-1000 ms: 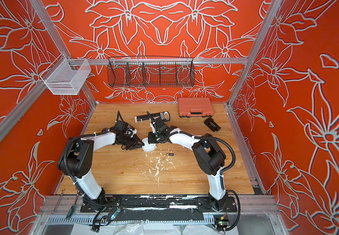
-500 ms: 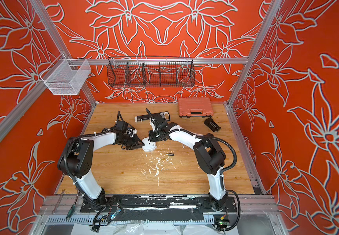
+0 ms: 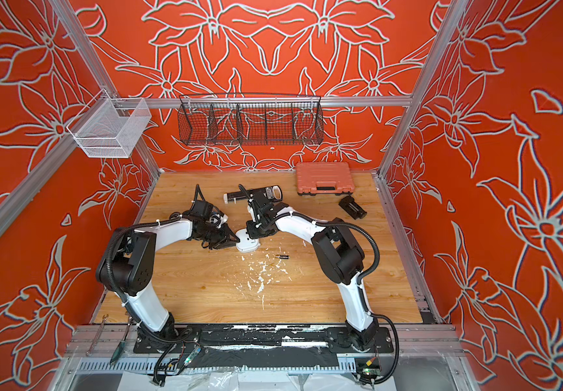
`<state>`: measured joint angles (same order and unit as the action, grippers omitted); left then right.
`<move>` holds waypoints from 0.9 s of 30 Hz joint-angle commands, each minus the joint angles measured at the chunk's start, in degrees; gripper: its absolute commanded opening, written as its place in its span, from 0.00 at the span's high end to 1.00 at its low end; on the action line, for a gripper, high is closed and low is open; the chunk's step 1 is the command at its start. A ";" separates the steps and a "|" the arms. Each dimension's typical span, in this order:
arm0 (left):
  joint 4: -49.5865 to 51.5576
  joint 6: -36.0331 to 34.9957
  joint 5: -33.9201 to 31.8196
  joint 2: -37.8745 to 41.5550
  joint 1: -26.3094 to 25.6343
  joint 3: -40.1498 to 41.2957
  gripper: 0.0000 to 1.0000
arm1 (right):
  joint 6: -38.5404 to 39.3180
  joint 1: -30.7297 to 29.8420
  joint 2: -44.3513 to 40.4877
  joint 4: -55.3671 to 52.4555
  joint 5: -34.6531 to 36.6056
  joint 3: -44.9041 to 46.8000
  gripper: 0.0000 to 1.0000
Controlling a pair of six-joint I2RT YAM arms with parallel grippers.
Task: Insert the battery into the alarm
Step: Remove the cover from the alarm.
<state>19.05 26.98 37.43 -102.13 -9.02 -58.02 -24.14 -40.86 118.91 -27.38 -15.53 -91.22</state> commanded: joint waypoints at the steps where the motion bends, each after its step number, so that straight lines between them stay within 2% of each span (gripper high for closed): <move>1: 3.76 -0.77 -2.98 -2.87 -0.73 0.71 0.75 | 0.61 -0.18 0.97 -0.81 -0.80 -1.26 0.79; 6: 3.72 -0.63 -3.02 -3.15 -0.74 0.63 0.75 | 0.41 -0.27 0.63 -0.08 -1.81 -0.89 0.77; 10: 3.72 -0.46 -2.91 -3.26 -0.74 0.45 0.75 | 0.50 -0.27 -0.55 0.00 0.66 -0.36 0.70; 14: 3.72 -0.45 -2.89 -3.33 -0.74 0.45 0.75 | 1.11 -0.27 -1.80 -0.31 3.27 -0.11 0.67; 19: 3.72 -0.33 -2.86 -3.42 -0.71 0.28 0.75 | 2.29 -0.40 -3.03 1.95 1.55 0.34 0.69; 27: 4.09 -0.31 -2.97 -3.43 -0.74 -0.17 0.76 | 2.09 -0.55 -0.49 1.26 -1.32 -0.66 0.72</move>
<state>20.34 27.00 37.58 -102.69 -9.02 -59.02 -22.50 -41.12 118.06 -25.89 -15.57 -91.18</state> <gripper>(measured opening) 0.245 0.282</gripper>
